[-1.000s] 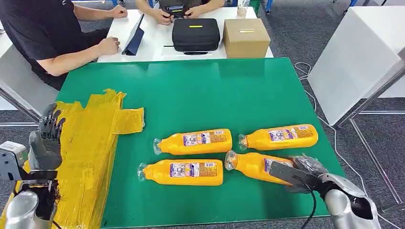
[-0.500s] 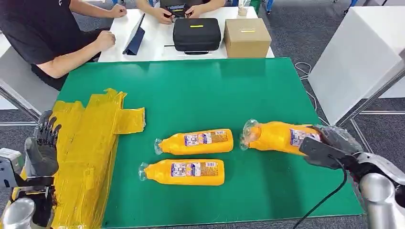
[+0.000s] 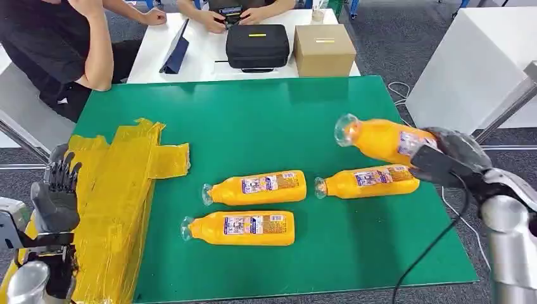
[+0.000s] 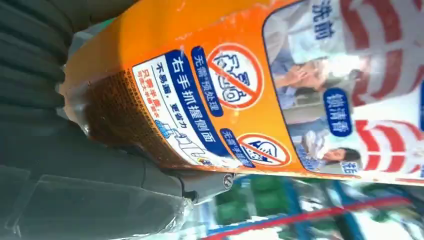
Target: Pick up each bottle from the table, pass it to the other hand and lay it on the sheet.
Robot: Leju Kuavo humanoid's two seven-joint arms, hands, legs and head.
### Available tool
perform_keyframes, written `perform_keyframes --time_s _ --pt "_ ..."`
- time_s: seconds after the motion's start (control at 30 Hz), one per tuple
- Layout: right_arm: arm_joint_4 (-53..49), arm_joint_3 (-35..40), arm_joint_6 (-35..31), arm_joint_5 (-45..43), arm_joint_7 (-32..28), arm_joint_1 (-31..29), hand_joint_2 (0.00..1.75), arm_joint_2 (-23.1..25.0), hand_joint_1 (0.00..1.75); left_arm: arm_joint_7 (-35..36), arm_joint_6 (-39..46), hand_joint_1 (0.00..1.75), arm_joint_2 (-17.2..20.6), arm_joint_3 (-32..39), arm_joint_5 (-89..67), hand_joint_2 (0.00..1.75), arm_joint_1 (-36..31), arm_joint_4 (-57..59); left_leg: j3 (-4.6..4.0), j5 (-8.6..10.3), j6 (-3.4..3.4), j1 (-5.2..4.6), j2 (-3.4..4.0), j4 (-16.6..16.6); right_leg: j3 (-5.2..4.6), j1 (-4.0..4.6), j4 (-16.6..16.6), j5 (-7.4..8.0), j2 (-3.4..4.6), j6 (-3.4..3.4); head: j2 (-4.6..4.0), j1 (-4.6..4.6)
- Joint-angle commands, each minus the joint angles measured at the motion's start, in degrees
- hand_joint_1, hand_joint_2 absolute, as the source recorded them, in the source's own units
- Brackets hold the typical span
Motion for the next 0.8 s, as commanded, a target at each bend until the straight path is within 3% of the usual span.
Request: perform_keyframes --time_s 0.03,0.07,0.3,0.43,0.6,0.8 --pt "31.50 28.06 -5.96 -14.27 5.82 -30.29 1.75 24.05 1.75 3.30 -3.08 0.00 -3.59 -6.34 4.12 0.00 -11.06 6.79 0.28 0.00 -0.24 0.12 0.93 0.01 0.01 0.12 -0.05 0.31 0.77 -0.14 0.00 0.02" --pt "32.11 30.54 -7.37 -16.44 7.19 -30.54 1.75 25.37 1.75 4.01 -3.72 0.00 -3.49 -7.51 5.24 1.75 -11.80 7.20 0.28 0.10 -0.30 0.15 0.93 0.05 -0.07 0.15 0.01 0.29 0.72 -0.15 0.00 0.05" --pt "29.71 42.48 -17.83 -25.94 14.26 -27.30 1.75 30.96 1.75 9.56 -6.05 0.00 -6.03 -14.14 15.57 1.75 -13.90 7.49 0.17 0.28 -0.43 0.29 0.05 0.05 -0.08 0.29 0.11 0.16 0.05 -0.22 0.02 0.00" --pt "29.98 44.31 -19.11 -26.07 15.08 -27.75 1.75 31.16 1.75 9.95 -5.00 0.00 -5.78 -15.18 16.76 1.75 -14.38 7.49 -0.13 0.33 -0.36 0.32 -0.07 0.07 -0.31 0.31 0.14 0.19 -0.04 -0.18 0.00 0.04" --pt "32.87 47.91 -21.03 -23.43 18.78 -28.15 1.75 36.22 1.75 11.92 -2.34 0.00 -7.71 -15.70 16.72 1.75 -14.83 5.21 -0.26 0.28 -0.42 0.31 -0.08 0.15 -0.37 0.30 0.18 0.16 -0.07 -0.19 0.00 0.04" --pt "33.77 50.13 -22.46 -20.89 20.40 -27.99 1.75 38.16 1.75 12.75 -1.45 0.00 -8.60 -15.91 16.77 1.75 -14.49 3.72 -0.26 0.29 -0.43 0.27 -0.15 0.12 -0.36 0.22 0.16 0.14 -0.14 -0.22 0.00 0.04"
